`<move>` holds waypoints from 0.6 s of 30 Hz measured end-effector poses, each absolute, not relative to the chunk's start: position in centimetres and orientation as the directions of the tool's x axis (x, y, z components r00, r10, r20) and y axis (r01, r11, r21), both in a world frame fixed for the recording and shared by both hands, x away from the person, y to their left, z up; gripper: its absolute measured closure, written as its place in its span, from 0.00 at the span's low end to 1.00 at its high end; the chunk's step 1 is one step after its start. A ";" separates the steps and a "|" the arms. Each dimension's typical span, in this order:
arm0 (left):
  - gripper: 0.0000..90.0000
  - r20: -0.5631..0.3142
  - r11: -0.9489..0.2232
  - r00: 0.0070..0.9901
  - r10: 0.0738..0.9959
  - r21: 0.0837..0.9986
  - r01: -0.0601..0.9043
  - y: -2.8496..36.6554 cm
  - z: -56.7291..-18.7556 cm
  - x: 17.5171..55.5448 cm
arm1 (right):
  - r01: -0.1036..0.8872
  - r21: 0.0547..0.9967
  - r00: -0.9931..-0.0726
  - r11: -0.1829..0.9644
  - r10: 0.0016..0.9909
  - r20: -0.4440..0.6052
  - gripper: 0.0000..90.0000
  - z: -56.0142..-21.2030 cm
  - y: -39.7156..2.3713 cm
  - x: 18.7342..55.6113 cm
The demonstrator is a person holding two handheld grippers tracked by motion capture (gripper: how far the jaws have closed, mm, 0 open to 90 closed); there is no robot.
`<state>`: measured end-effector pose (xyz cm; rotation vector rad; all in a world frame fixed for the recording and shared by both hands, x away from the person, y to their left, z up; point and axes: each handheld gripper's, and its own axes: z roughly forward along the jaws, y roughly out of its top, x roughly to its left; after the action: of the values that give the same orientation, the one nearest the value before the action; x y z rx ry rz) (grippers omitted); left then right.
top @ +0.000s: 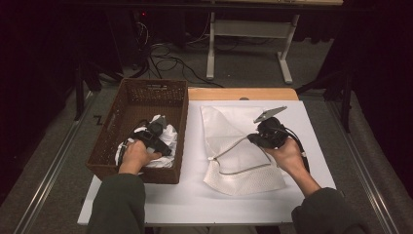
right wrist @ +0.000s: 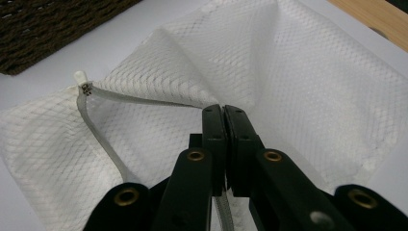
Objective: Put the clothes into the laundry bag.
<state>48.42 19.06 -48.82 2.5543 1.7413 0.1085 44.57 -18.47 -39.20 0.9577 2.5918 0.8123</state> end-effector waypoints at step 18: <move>0.46 0.026 -0.349 0.348 0.937 0.113 0.930 19.5 -47.2 48.0 | 0.500 0.589 -0.763 0.635 0.644 -0.048 0.99 -39.3 -18.3 44.7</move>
<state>47.96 19.47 -47.24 2.5145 1.7448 0.1310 44.66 -18.30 -39.32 0.9295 2.6045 0.8240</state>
